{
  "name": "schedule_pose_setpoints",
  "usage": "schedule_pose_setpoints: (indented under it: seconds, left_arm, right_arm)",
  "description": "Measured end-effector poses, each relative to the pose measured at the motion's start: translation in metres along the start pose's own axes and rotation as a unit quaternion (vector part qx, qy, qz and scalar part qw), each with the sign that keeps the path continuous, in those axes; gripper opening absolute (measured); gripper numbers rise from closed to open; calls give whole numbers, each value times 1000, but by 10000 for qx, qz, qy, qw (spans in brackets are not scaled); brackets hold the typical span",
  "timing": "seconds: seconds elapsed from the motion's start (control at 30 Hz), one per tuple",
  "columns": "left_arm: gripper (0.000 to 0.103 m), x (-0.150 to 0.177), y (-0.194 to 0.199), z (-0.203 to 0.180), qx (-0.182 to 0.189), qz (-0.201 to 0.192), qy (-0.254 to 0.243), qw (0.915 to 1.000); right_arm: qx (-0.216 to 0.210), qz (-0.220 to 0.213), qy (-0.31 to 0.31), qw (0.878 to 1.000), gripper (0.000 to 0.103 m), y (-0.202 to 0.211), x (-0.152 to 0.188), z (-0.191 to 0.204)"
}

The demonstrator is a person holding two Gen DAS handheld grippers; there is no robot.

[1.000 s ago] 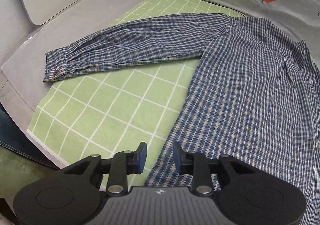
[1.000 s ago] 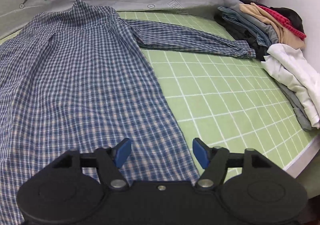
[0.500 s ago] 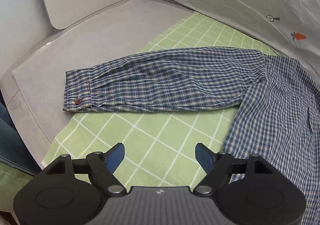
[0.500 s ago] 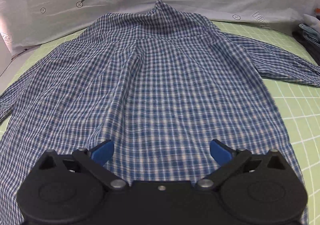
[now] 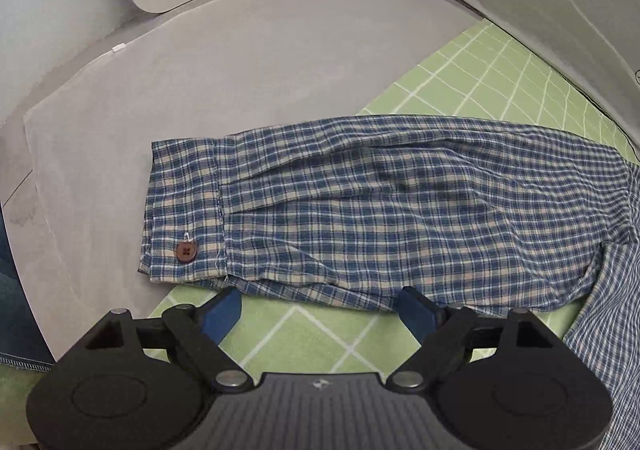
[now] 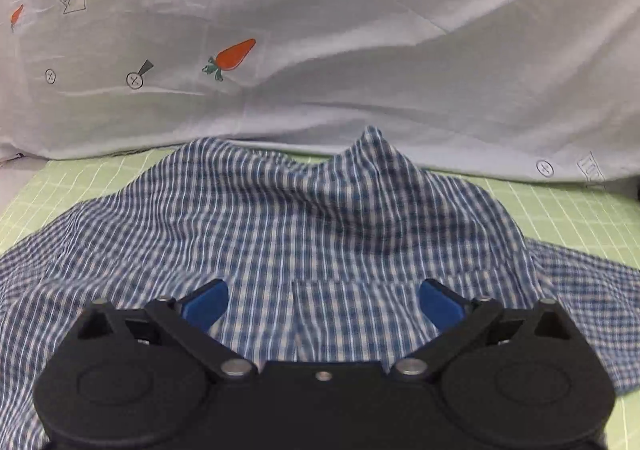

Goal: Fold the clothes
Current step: 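Move the left tool over the sleeve cuff while the right tool hovers over the collar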

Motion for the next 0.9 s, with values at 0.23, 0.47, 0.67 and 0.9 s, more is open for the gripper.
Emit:
schedule_pose_setpoints:
  seconds: [0.23, 0.47, 0.67, 0.9]
  left_arm:
    - [90, -13, -8, 0, -265, 59, 191, 9994]
    - [96, -16, -14, -4, -356, 107, 80, 9993]
    - [97, -17, -13, -3, -271, 110, 156, 9995]
    - [97, -11, 6, 4, 161, -65, 603, 9980]
  right_arm:
    - [149, 154, -42, 9998, 100, -99, -58, 1]
    - [205, 264, -158, 9993, 103, -150, -78, -12]
    - [132, 349, 60, 9993, 103, -135, -96, -13]
    - [49, -5, -91, 9999, 103, -28, -55, 5]
Point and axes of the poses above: each gripper's, at about its wrist camera, not at the fingertips, and y roughly against the way its jaws point, z to its left, x to its underside, the point moved 10 cm from there along -y, roughly the way its jaws point, and after that the axes turned 1 degree about x, right-handed, at the moved point
